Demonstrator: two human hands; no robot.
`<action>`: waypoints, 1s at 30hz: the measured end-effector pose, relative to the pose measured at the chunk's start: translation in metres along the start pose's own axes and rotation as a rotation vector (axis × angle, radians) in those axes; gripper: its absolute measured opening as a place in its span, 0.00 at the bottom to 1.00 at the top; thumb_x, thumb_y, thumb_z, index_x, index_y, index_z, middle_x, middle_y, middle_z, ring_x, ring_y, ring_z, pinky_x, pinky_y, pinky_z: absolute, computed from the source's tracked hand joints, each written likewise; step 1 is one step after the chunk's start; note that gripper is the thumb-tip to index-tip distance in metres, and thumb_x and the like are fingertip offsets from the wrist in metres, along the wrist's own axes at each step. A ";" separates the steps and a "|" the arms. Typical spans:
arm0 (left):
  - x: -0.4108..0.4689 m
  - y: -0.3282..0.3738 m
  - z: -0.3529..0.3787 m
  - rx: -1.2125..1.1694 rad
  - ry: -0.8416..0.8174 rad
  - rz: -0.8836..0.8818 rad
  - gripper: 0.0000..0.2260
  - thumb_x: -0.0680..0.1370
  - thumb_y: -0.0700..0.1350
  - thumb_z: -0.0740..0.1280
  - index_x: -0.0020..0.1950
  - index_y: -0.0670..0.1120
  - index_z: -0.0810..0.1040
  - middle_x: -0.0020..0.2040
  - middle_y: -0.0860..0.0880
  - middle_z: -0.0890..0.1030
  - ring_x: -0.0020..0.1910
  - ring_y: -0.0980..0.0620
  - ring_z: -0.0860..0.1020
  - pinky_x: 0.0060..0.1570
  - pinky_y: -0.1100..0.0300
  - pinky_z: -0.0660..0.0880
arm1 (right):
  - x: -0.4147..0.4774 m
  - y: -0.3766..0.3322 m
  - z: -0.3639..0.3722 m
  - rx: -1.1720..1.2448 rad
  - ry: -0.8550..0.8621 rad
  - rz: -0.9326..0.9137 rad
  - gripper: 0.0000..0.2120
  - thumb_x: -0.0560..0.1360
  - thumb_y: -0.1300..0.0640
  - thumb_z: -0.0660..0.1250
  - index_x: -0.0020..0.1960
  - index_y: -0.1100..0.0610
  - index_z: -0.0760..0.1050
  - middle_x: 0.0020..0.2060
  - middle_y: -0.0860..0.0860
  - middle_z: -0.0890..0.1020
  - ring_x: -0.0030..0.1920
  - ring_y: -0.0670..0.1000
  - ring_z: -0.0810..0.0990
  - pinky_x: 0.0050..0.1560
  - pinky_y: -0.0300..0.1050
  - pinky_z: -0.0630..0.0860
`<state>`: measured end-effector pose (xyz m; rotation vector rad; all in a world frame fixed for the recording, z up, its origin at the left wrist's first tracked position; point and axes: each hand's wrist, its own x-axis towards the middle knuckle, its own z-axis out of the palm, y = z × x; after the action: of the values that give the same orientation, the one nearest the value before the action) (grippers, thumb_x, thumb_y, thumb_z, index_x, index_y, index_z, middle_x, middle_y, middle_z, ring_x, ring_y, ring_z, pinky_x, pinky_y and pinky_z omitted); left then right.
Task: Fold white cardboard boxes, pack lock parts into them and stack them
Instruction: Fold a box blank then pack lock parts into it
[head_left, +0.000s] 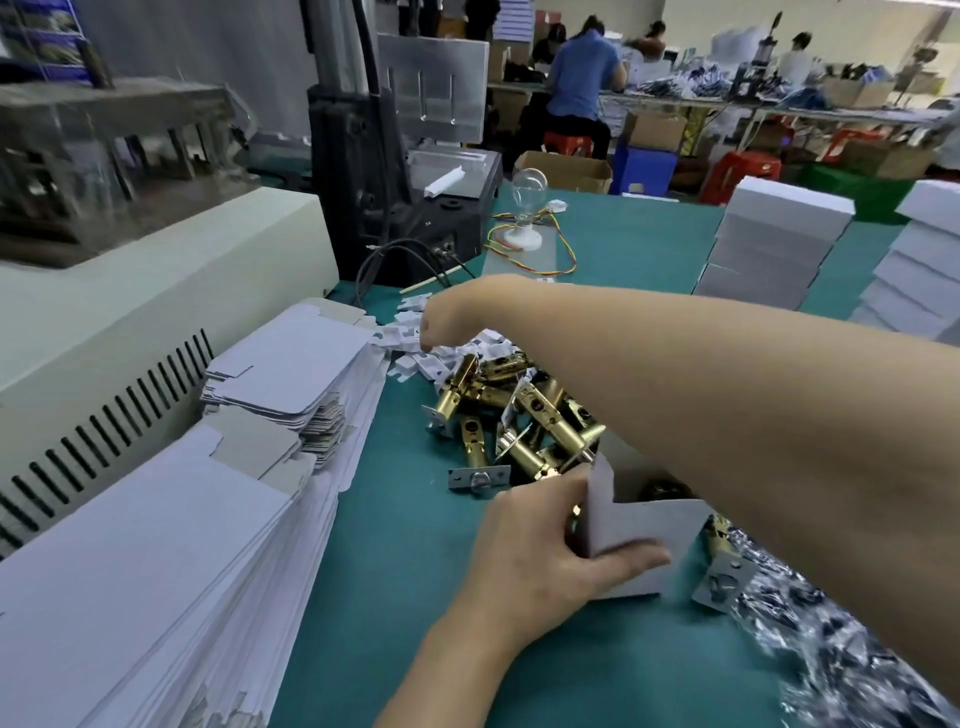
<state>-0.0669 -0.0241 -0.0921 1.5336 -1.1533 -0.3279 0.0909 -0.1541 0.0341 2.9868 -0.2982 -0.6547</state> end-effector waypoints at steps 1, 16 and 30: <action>0.001 0.000 -0.001 0.008 0.002 -0.002 0.16 0.71 0.70 0.75 0.56 0.70 0.79 0.47 0.71 0.83 0.44 0.68 0.82 0.41 0.74 0.75 | 0.004 0.001 0.003 -0.010 -0.012 0.008 0.20 0.87 0.52 0.56 0.74 0.59 0.72 0.72 0.56 0.75 0.69 0.59 0.75 0.71 0.53 0.71; 0.004 -0.002 -0.001 -0.035 -0.011 -0.050 0.20 0.71 0.65 0.77 0.58 0.58 0.83 0.48 0.63 0.86 0.45 0.61 0.85 0.44 0.63 0.80 | -0.011 0.030 0.000 0.384 0.403 0.017 0.09 0.77 0.65 0.71 0.56 0.59 0.85 0.52 0.53 0.86 0.43 0.49 0.85 0.43 0.37 0.83; 0.004 0.003 -0.002 -0.063 0.036 -0.129 0.16 0.67 0.67 0.78 0.53 0.69 0.83 0.48 0.65 0.86 0.47 0.63 0.85 0.43 0.67 0.80 | -0.217 0.058 0.008 1.420 0.546 -0.378 0.08 0.76 0.66 0.72 0.55 0.60 0.83 0.43 0.58 0.87 0.44 0.53 0.88 0.49 0.43 0.84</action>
<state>-0.0649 -0.0252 -0.0871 1.5554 -1.0095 -0.4178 -0.1159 -0.1666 0.1213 4.3737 -0.1731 0.8098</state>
